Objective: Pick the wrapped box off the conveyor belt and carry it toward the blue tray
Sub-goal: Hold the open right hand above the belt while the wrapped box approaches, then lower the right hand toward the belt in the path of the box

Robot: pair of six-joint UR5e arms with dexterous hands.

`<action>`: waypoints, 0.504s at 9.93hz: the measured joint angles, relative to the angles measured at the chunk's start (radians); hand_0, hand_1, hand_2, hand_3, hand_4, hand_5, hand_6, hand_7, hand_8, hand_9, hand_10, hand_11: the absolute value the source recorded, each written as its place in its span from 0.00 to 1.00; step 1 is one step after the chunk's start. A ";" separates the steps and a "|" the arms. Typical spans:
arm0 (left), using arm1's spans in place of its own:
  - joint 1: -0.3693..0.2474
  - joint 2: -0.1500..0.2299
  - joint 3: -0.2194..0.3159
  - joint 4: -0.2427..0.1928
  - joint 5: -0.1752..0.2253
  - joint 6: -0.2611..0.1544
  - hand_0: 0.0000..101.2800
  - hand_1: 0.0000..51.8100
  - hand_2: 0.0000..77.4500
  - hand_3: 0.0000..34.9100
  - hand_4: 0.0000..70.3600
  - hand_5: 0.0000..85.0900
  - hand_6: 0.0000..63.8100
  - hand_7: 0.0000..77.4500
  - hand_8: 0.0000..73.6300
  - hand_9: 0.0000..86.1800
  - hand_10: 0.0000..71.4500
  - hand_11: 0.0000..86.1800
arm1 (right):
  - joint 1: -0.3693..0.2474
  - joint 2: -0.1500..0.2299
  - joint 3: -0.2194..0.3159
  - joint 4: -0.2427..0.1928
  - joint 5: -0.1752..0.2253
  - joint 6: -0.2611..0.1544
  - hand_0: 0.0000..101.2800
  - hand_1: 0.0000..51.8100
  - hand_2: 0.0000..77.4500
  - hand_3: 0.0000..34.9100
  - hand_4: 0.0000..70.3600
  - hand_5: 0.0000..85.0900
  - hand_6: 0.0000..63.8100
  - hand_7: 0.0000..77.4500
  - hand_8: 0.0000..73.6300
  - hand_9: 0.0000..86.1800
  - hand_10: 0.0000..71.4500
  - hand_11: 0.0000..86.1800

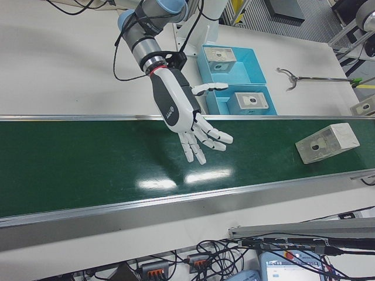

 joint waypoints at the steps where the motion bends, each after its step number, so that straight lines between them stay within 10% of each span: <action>1: 0.000 0.000 0.000 0.000 0.000 0.000 0.00 0.00 0.01 0.00 0.00 0.01 0.00 0.01 0.00 0.01 0.01 0.00 | 0.013 0.039 -0.044 0.009 0.003 -0.003 0.43 0.23 0.18 0.87 0.13 0.23 0.00 0.28 0.01 0.09 0.05 0.07; 5: 0.000 0.000 0.000 0.000 0.000 0.000 0.00 0.00 0.01 0.00 0.00 0.01 0.00 0.01 0.01 0.00 0.00 0.00 | 0.032 0.120 -0.261 0.217 0.003 -0.008 0.40 0.14 0.11 0.85 0.12 0.26 0.00 0.29 0.01 0.09 0.04 0.05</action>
